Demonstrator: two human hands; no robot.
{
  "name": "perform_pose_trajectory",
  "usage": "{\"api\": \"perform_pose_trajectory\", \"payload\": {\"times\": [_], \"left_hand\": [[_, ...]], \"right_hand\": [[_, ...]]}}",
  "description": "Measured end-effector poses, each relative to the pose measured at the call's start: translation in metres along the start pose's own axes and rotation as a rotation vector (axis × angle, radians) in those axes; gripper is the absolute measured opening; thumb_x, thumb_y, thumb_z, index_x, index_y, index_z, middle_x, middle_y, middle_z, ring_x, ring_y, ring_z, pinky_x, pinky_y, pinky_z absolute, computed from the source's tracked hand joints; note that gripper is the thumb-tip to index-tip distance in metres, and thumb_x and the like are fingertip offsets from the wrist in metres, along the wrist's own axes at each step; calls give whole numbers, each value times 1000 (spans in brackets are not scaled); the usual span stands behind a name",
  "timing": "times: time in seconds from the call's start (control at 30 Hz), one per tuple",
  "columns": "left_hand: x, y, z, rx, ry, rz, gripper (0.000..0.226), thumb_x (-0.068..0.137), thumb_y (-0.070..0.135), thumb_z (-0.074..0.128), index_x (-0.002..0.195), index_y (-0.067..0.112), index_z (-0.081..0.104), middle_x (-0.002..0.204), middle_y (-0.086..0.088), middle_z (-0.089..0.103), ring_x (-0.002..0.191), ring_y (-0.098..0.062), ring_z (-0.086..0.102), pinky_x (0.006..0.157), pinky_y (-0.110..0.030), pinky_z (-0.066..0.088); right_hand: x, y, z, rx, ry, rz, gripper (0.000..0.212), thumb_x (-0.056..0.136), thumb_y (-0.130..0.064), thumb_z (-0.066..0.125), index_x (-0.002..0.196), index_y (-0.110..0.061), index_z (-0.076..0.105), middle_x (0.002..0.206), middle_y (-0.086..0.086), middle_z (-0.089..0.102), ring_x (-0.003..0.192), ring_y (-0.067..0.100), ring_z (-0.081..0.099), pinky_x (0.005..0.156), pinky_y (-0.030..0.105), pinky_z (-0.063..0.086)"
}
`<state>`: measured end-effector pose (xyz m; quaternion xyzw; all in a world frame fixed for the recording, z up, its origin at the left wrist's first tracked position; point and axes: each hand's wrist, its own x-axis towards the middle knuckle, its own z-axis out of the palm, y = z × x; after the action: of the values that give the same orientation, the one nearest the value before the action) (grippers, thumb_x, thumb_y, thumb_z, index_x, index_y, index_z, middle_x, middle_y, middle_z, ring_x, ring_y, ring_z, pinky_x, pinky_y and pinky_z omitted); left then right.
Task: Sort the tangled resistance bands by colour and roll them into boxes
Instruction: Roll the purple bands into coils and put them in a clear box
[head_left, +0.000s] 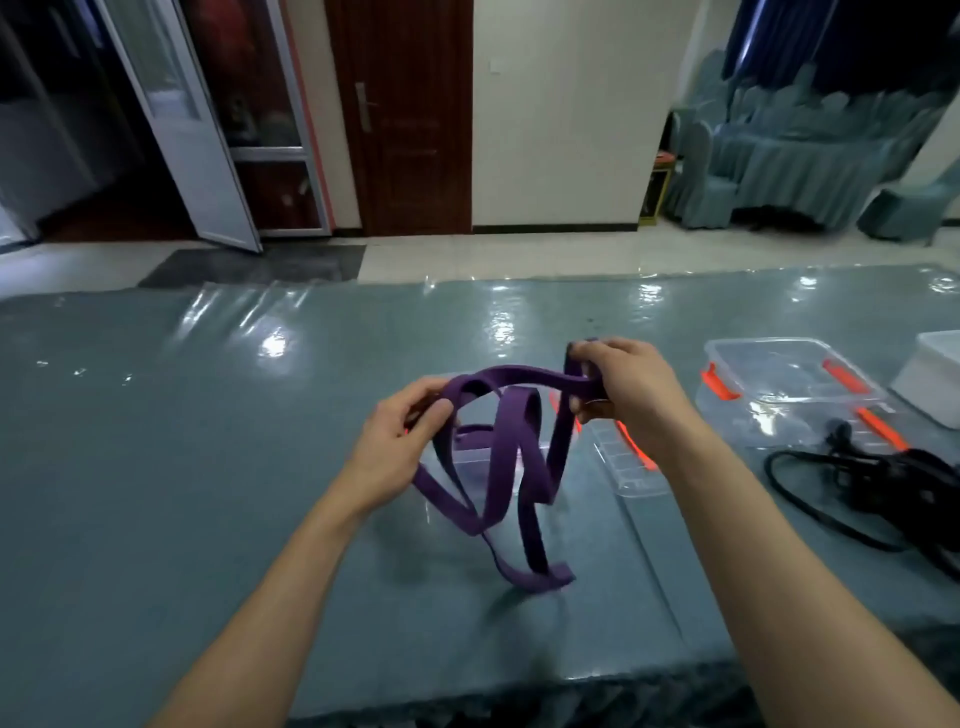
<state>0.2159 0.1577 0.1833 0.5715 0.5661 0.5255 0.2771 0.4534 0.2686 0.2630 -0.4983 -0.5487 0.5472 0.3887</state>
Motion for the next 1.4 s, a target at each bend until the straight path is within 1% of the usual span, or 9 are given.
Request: {"api": "perform_pose_trajectory", "payload": {"times": [0.23,0.33,0.67,0.77,0.83,0.93,1.03,1.2,1.4], "left_hand": [[-28,3,-73,102,158,-75,51,99,64,51,135,35,72,112,34,69,102,9,60,95,-9,43],[-30,-3,-96,302,172,-52,39,95,36,84,131,38,71,125,12,69,105,-2,62,92,-17,44],[-27,-71,-123,222,440,-195,19,95,19,84,113,19,76,87,18,71,78,3,62,80,-16,51],[-58,-126,-126,364,447,-447,41,95,22,84,133,14,71,119,-1,70,111,-17,68,108,-40,54],[-90,-164,-114,602,257,-665,90,95,39,84,167,10,38,167,-19,39,158,-34,38,132,-47,28],[-139,-202,-75,837,74,-593,105,96,54,77,175,17,17,181,-19,6,169,-36,6,134,-55,8],[-167,-219,-32,765,-16,-433,81,92,45,78,164,23,47,170,-13,35,157,-36,34,129,-57,31],[-165,-226,5,517,-60,-505,72,100,35,77,163,35,40,146,0,63,127,-21,64,104,-46,57],[-138,-223,-2,575,-10,-433,7,111,40,60,117,36,61,74,9,71,72,-9,68,70,-37,55]], "right_hand": [[-8,2,54,78,-186,25,15,97,3,69,109,1,60,60,11,69,63,37,78,57,38,66],[-6,16,71,162,-228,73,23,98,-4,75,111,13,64,77,19,76,70,38,80,67,36,69],[22,140,87,-178,-142,191,14,103,-9,58,100,-3,69,100,22,77,76,32,81,81,53,67],[9,201,80,-655,-214,172,22,94,-19,75,112,-8,76,108,13,79,97,30,79,93,47,63],[-5,236,83,-848,-308,174,47,90,-33,82,132,-13,72,126,7,76,112,25,73,99,38,58],[-23,276,95,-904,-446,206,84,83,-48,89,151,-13,57,147,8,64,132,27,63,109,37,52],[-32,304,102,-1053,-516,129,78,84,-52,87,148,-17,58,141,8,65,131,30,58,109,37,49],[-30,322,99,-1061,-421,37,53,95,-37,78,141,-14,64,136,10,64,130,32,53,111,37,45],[-33,308,96,-1000,-430,3,24,105,-15,54,119,-11,73,120,11,67,111,33,66,96,39,52]]}}
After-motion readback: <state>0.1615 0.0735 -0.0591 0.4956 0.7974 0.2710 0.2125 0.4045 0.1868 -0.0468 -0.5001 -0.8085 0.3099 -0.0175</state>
